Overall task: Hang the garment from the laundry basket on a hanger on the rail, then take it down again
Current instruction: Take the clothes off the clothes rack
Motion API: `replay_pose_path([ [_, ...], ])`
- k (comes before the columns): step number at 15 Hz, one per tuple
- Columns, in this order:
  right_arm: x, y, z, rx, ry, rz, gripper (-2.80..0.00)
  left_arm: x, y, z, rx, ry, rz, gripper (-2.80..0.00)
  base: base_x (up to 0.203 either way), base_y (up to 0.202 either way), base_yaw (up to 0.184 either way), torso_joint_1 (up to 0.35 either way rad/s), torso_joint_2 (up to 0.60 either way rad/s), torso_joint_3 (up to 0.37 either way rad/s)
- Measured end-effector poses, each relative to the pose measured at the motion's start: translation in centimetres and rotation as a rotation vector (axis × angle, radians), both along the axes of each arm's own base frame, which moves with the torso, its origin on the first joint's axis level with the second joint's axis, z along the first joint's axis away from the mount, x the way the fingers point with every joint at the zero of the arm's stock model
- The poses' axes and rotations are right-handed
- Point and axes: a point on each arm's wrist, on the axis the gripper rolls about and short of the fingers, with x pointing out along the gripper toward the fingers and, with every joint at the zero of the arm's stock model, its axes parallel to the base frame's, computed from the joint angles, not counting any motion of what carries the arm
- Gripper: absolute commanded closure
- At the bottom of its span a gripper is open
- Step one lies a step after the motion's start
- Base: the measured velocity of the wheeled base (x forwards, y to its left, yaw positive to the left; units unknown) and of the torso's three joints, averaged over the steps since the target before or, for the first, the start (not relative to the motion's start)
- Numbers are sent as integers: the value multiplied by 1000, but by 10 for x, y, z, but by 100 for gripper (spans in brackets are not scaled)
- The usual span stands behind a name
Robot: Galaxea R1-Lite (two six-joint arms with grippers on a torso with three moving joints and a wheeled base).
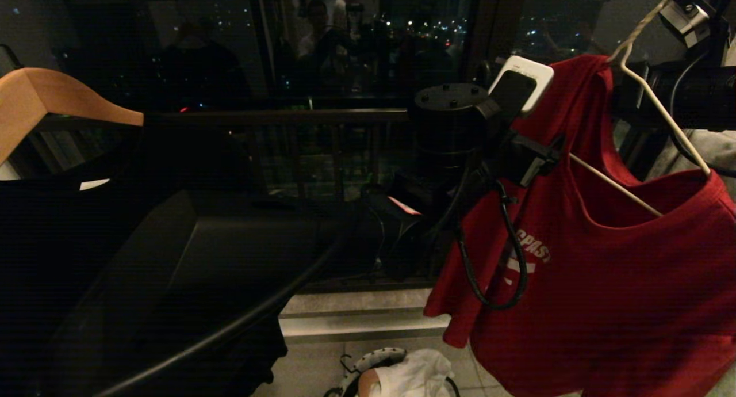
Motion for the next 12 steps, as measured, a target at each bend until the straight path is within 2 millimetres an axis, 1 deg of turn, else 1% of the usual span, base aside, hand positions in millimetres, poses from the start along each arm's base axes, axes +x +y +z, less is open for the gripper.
replay_pose_path([
  [2, -2, 0, -1, -4, 3, 1, 0, -5, -3, 1, -3, -1, -15, -280, 0, 0, 0, 0, 0, 0],
  [7, -3, 0, 0, -10, -5, 0, 0, -10, -4, 4, -33, -12, -24, -280, 0, 0, 0, 0, 0, 0],
  [12, -2, 0, 1, -24, -18, 2, 0, -22, -15, 2, -47, -19, -50, -280, 0, 0, 0, 0, 0, 0],
])
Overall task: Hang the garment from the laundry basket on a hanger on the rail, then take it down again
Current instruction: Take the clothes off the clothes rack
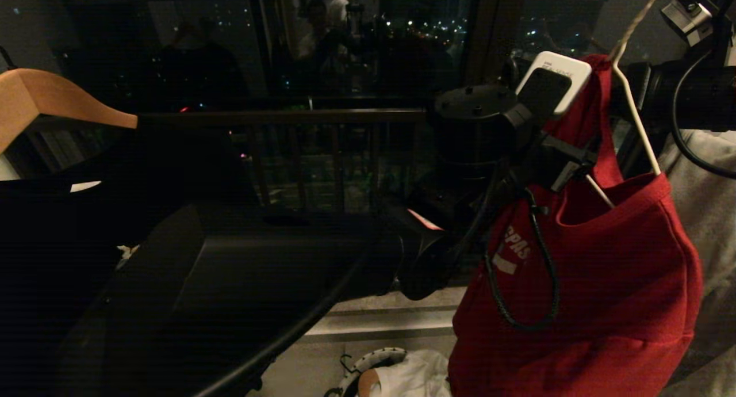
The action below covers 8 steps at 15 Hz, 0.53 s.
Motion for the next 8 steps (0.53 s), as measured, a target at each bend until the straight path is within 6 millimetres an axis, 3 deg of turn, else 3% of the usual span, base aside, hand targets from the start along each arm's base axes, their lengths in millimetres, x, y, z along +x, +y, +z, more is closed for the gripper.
replay_pose_path([
  [8, -3, 0, 2, 1, -6, 4, 0, 13, 3, -9, 24, 5, 32, -280, 0, 0, 0, 0, 0, 0],
])
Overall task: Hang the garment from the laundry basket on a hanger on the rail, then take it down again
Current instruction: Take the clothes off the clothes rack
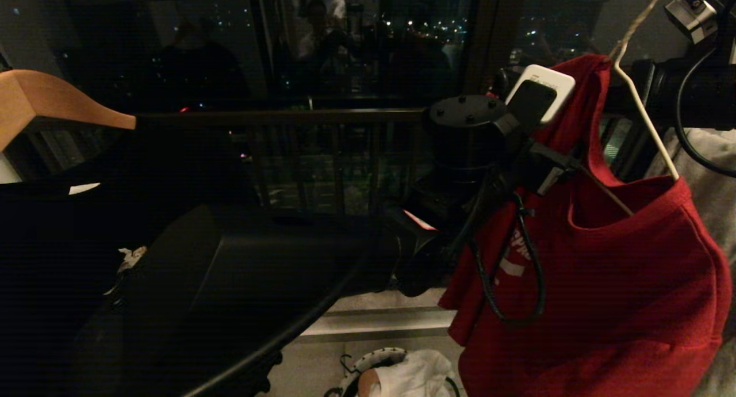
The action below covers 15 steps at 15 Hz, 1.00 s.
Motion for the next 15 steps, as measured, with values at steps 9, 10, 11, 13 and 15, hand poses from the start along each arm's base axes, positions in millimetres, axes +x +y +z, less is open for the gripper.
replay_pose_path([
  [9, -11, 1, 7, 4, -22, 32, 0, 16, 13, 0, 37, 5, 45, -280, 0, 0, 0, 0, 0, 0],
  [10, -12, 1, 8, 4, -24, 32, 0, 16, 14, 2, 34, 2, 47, -280, 0, 0, 0, 0, 0, 0],
  [11, -13, 1, 8, 4, -25, 32, 0, 16, 14, 3, 34, -1, 48, -280, 0, 0, 0, 0, 0, 0],
  [13, -14, 0, 8, 4, -25, 31, 0, 15, 14, 4, 37, -5, 49, -280, 0, 0, 0, 0, 0, 0],
  [15, -16, 0, 10, 4, -30, 31, 0, 15, 15, 4, 42, -12, 53, -280, 0, 0, 0, 0, 0, 0],
])
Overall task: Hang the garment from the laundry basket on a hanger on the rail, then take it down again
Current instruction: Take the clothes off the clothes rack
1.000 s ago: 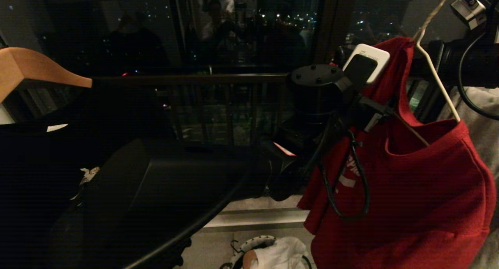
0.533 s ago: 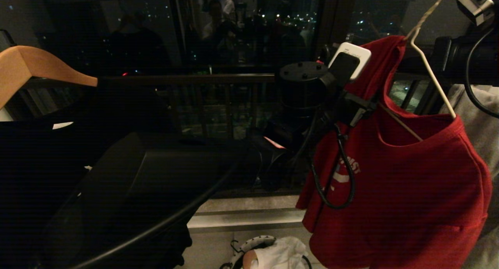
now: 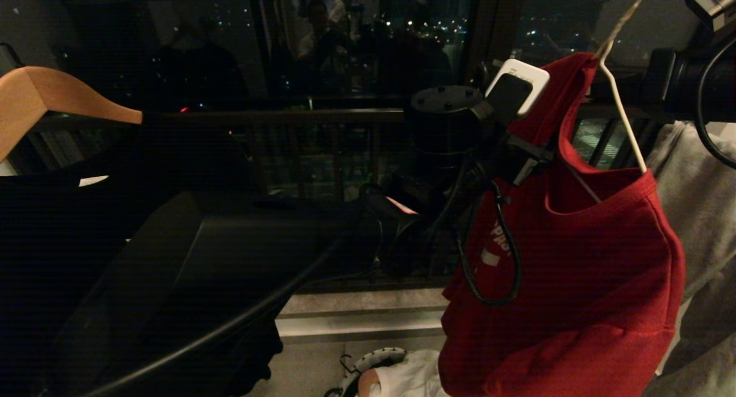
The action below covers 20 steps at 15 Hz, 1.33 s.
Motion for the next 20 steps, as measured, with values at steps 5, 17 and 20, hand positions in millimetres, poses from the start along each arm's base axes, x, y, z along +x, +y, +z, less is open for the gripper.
replay_pose_path([
  [5, -4, 0, 2, -1, -4, 3, 0, 1, 0, -1, 5, 2, 1, 0, 0, 0, 0, 0, 0, 0],
  [17, -13, 1, 4, -25, -12, 15, 0, 9, 10, 4, -1, -3, 25, 0, 0, 0, 0, 0, 0, 0],
  [20, -15, 1, 6, -25, -15, 15, 0, 9, 12, 6, -2, -3, 27, 0, 0, 0, 0, 0, 0, 0],
])
